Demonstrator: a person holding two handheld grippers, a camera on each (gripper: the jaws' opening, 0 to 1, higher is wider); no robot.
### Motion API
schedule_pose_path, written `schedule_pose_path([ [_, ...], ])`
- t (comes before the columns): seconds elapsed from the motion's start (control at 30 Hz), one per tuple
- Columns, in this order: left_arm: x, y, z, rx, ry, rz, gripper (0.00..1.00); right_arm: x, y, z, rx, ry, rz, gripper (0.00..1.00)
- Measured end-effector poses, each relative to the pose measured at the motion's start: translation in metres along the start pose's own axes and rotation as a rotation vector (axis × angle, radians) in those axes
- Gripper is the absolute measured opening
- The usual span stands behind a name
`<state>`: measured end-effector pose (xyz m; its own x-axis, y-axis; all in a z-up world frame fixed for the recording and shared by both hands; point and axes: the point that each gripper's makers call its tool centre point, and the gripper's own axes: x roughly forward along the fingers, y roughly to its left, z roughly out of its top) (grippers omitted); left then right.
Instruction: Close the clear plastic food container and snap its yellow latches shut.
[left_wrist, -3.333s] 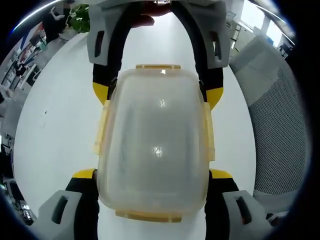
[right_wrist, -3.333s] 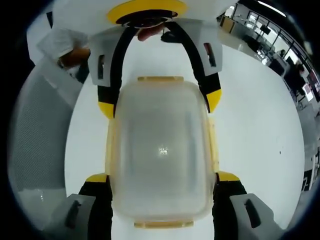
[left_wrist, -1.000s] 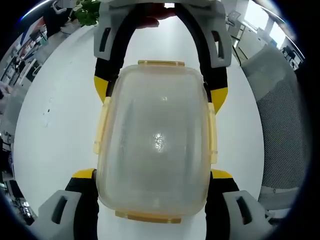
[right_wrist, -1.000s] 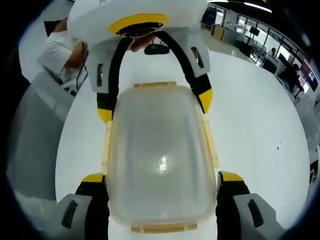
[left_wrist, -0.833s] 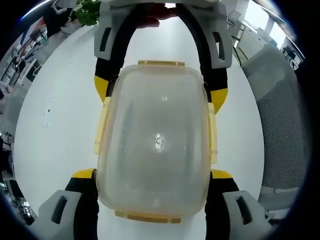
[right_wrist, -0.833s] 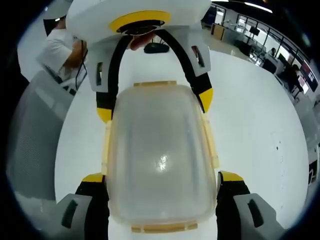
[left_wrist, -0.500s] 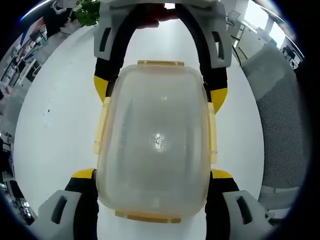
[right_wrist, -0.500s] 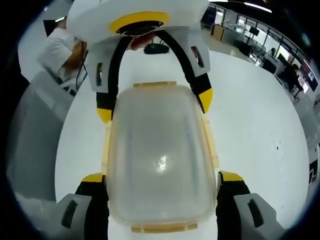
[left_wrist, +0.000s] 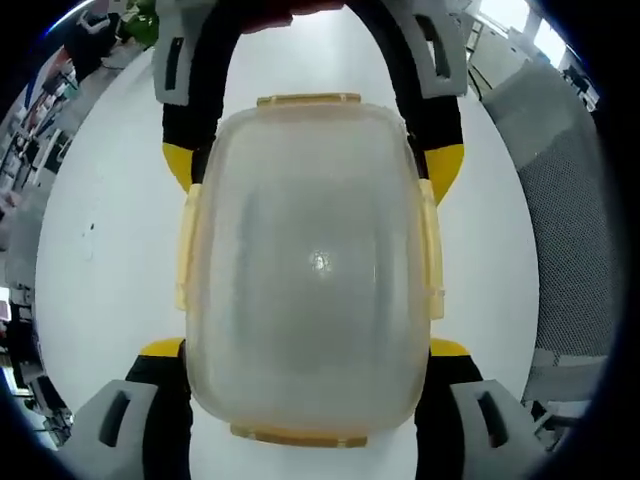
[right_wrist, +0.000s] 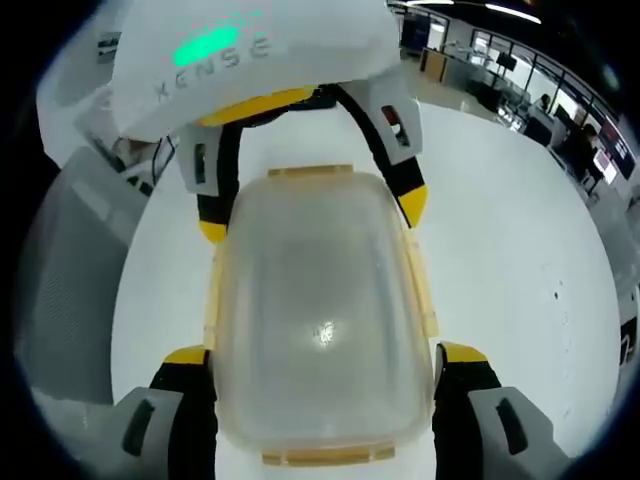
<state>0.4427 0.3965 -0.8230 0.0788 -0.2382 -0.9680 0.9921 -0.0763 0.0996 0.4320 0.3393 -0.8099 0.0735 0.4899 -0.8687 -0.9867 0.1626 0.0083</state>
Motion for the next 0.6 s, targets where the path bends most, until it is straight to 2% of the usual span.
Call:
schedule_pose_path([
  [0.03, -0.0005, 0.0004, 0.0031, -0.035, -0.020, -0.007, 0.95, -0.0001, 0.0001, 0.0002, -0.001, -0.002, 0.000, 0.91],
  [0.1, -0.0011, 0.0014, 0.0037, -0.053, -0.030, -0.014, 0.95, -0.0001, 0.0001, 0.0003, -0.001, -0.004, 0.001, 0.91],
  [0.27, -0.0008, 0.0004, 0.0013, -0.042, -0.028, -0.012, 0.95, -0.0004, -0.0003, 0.0028, -0.005, -0.012, 0.000, 0.92],
  [0.6, -0.0040, 0.0017, 0.0045, -0.045, -0.060, -0.003, 0.97, -0.0015, -0.0002, 0.0053, -0.010, -0.032, -0.005, 0.96],
])
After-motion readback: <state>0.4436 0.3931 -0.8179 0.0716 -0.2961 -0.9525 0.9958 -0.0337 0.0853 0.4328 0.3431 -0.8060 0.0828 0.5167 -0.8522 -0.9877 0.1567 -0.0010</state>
